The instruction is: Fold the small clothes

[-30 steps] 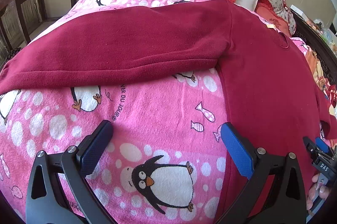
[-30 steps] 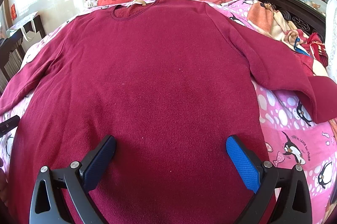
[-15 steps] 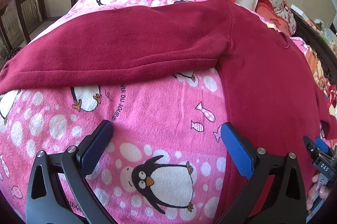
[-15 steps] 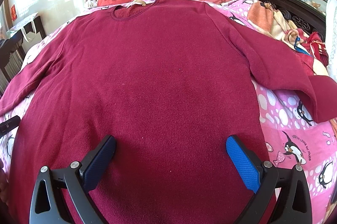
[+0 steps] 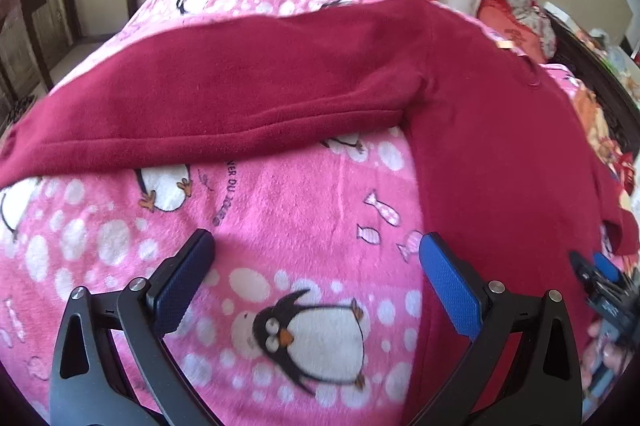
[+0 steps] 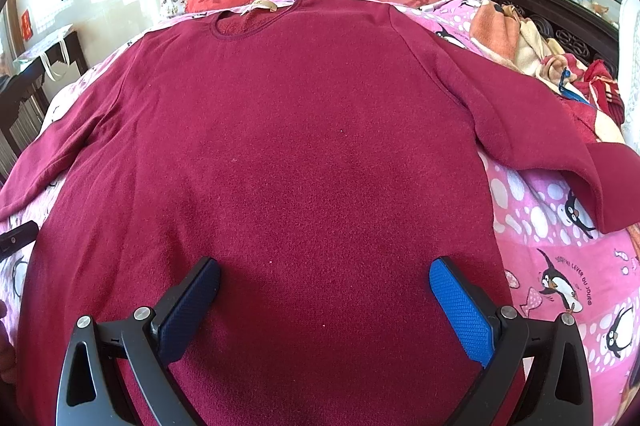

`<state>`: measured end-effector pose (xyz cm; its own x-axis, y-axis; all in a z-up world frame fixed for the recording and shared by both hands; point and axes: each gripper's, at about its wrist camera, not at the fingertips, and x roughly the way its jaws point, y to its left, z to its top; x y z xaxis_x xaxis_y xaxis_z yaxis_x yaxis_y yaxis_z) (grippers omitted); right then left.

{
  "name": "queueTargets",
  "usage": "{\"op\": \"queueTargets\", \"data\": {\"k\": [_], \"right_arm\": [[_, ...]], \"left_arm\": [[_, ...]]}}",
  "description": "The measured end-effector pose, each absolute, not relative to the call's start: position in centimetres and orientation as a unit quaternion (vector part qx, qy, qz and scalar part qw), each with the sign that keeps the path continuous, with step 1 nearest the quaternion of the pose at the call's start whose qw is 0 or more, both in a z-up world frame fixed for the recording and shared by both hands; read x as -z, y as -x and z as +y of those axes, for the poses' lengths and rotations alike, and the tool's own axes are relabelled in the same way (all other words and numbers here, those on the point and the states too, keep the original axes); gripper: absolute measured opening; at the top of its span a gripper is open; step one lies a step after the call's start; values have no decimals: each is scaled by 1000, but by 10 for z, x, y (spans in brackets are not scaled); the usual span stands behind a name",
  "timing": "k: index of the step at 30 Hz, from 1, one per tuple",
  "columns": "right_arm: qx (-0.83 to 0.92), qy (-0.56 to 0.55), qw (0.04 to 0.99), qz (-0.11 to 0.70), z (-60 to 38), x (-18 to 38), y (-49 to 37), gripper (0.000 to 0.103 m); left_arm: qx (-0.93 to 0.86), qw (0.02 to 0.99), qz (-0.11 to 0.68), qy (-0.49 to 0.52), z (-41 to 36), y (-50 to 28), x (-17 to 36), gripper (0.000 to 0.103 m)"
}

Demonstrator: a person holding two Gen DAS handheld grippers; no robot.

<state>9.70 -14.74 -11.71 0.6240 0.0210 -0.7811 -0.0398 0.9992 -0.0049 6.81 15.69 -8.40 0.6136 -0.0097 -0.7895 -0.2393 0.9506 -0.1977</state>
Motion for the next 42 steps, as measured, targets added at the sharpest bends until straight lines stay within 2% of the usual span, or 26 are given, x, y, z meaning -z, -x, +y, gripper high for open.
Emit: {"op": "queueTargets", "data": {"k": [3,9,12,15,20,26,29,30,31,32,34,38,42], "right_arm": [[-17,10,901,432,-148,117,-97,103],[-18,9,901,432,-148,117,-97,103],[-18,9,902,432,-147,117,-97,103],[-18,9,902,432,-147,117,-97,103],[-18,9,901,432,-147,117,-97,103],[-18,9,902,432,-147,117,-97,103],[-18,9,901,432,-148,117,-97,103],[-18,9,902,432,-147,117,-97,103],[-18,9,901,432,-147,117,-97,103],[-18,9,901,432,-148,117,-97,103],[-18,9,902,432,-147,117,-97,103],[-18,9,901,432,-146,117,-98,103],[-18,9,902,432,-146,117,-98,103]], "left_arm": [[-68,899,401,163,184,-47,59,102],[-80,895,339,280,292,-5,29,102],[-99,860,329,378,346,20,43,102],[-72,819,328,466,368,33,70,102],[-55,791,306,527,391,18,91,102],[-70,791,255,552,418,8,83,101],[-96,797,261,537,421,4,82,82],[-111,795,271,532,421,2,84,70],[-128,792,282,526,421,0,88,53],[-141,789,290,522,420,-1,91,43],[-174,782,299,518,418,1,98,14],[-220,784,282,507,417,8,97,7],[-209,856,232,411,379,1,44,5]]}}
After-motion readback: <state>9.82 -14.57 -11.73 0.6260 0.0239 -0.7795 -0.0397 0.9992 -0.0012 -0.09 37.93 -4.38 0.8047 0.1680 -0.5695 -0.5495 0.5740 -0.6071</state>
